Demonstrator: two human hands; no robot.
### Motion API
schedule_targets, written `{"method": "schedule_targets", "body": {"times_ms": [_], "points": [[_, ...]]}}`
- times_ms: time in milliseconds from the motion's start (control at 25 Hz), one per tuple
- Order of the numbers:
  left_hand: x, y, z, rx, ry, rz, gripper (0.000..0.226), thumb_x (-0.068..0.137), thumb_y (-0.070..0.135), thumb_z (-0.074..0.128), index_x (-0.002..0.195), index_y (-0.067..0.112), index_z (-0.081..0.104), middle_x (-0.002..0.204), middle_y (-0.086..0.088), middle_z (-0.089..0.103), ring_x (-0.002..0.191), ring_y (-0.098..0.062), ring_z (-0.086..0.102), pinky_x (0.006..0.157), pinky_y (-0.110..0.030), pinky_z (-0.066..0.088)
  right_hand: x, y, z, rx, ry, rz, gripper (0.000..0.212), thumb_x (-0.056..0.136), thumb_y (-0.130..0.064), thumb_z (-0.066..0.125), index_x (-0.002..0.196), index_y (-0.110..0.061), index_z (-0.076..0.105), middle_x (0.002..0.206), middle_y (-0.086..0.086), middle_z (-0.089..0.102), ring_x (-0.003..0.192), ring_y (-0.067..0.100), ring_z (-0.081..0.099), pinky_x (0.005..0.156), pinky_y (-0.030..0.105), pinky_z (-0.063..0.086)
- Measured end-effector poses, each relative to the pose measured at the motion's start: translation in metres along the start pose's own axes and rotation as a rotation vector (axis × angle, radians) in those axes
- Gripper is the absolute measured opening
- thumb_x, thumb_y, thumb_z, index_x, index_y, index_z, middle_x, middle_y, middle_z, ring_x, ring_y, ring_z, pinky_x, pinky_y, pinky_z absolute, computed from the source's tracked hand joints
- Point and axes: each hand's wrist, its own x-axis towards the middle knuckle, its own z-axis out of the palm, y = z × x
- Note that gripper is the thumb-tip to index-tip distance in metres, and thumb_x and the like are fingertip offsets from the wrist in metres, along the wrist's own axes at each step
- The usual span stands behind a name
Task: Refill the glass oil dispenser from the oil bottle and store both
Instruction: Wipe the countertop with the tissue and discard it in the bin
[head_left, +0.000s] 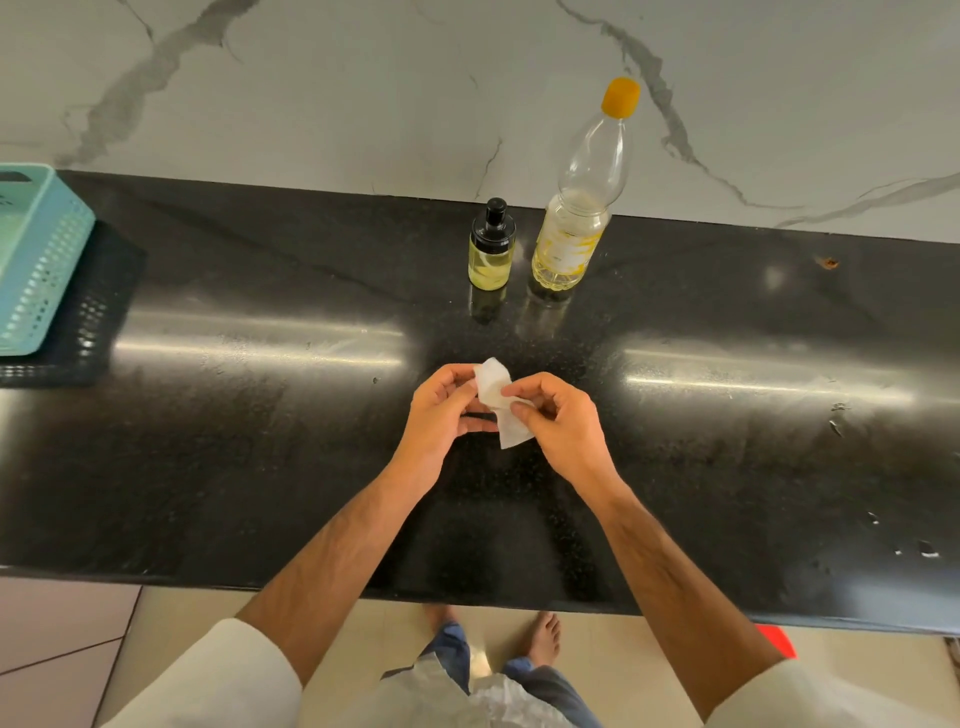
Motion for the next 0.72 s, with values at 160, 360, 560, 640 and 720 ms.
{"method": "schedule_targets", "body": {"times_ms": [160,360,560,640,720], "points": [[0.001,0.003,-0.003,0.074,-0.066,0.034,0.022,0.101,0.003,0.054,0.119,0.007,0.066,0.113,-0.012,0.074,0.099,-0.029,0.074,0.084,-0.045,0.062,-0.003,-0.004,0.004,0.127,-0.046,0.080,0.030,0.093,-0.030,0.076,0.121,-0.031,0.064,0.118,-0.014,0.069,0.106,0.003,0.068,0.089,0.026,0.058],[0.000,0.003,0.005,0.175,0.044,0.122,0.015,0.092,0.007,0.070,0.107,0.003,0.070,0.104,-0.009,0.075,0.093,-0.025,0.075,0.078,-0.047,0.064,-0.002,-0.009,0.007,0.140,0.030,0.099,0.018,0.092,-0.025,0.078,0.107,-0.024,0.068,0.106,-0.008,0.072,0.097,0.010,0.071,0.082,0.028,0.059],[-0.004,0.008,-0.001,0.199,-0.015,0.240,0.013,0.091,0.003,0.071,0.102,0.009,0.068,0.100,-0.002,0.073,0.094,-0.017,0.072,0.075,-0.038,0.063,0.001,0.000,0.002,0.693,-0.015,0.318,0.045,0.097,-0.021,0.071,0.138,-0.017,0.055,0.130,0.010,0.069,0.118,0.030,0.069,0.096,0.052,0.058],[-0.008,0.013,-0.007,0.174,-0.114,0.244,0.021,0.093,0.003,0.068,0.113,0.009,0.066,0.103,0.005,0.070,0.098,-0.012,0.068,0.079,-0.031,0.060,0.002,0.004,-0.008,0.903,-0.206,0.435,0.069,0.094,-0.031,0.076,0.152,-0.013,0.043,0.143,0.016,0.061,0.128,0.036,0.063,0.096,0.054,0.056],[-0.010,0.014,-0.016,0.125,-0.210,0.247,0.022,0.095,0.004,0.064,0.116,0.011,0.066,0.103,0.006,0.068,0.101,-0.013,0.064,0.083,-0.031,0.058,0.003,-0.001,-0.014,0.922,-0.289,0.494,0.072,0.091,-0.026,0.078,0.153,-0.009,0.044,0.144,0.016,0.061,0.126,0.034,0.063,0.091,0.045,0.058]]}}
